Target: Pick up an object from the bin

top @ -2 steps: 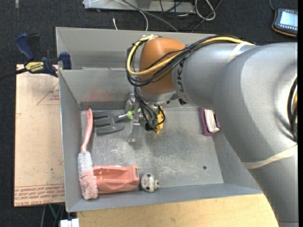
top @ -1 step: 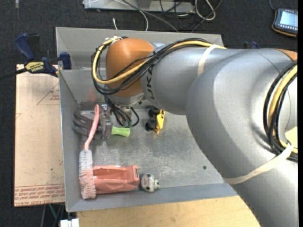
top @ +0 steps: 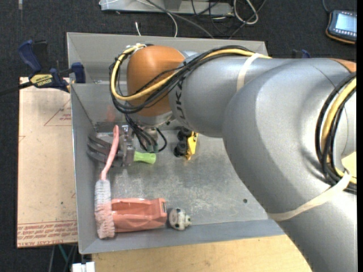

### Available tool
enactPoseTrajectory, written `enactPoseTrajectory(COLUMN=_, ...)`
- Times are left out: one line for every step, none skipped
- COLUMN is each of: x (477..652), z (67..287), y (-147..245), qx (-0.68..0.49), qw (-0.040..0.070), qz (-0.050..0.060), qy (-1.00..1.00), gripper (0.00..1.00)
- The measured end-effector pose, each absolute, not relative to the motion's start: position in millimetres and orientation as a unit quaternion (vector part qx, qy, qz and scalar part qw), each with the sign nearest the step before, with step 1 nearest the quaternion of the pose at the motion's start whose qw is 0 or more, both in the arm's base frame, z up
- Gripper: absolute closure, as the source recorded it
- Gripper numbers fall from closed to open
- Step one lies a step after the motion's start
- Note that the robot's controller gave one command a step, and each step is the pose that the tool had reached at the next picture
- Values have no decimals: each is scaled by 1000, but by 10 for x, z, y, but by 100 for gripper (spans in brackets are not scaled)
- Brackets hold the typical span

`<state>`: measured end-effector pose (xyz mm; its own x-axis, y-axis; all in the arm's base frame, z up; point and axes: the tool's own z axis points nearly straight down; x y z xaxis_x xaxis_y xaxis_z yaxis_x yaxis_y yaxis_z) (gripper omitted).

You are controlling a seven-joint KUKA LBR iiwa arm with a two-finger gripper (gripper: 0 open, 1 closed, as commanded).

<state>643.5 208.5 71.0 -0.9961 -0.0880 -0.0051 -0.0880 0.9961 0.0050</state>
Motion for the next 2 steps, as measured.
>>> enactPoseTrajectory(x=6430, z=843, y=2081, qx=-44, qw=2, qz=2, qy=999, gripper=100)
enactPoseTrajectory(x=6436, z=927, y=2082, qx=-44, qw=3, qz=2, qy=999, gripper=100)
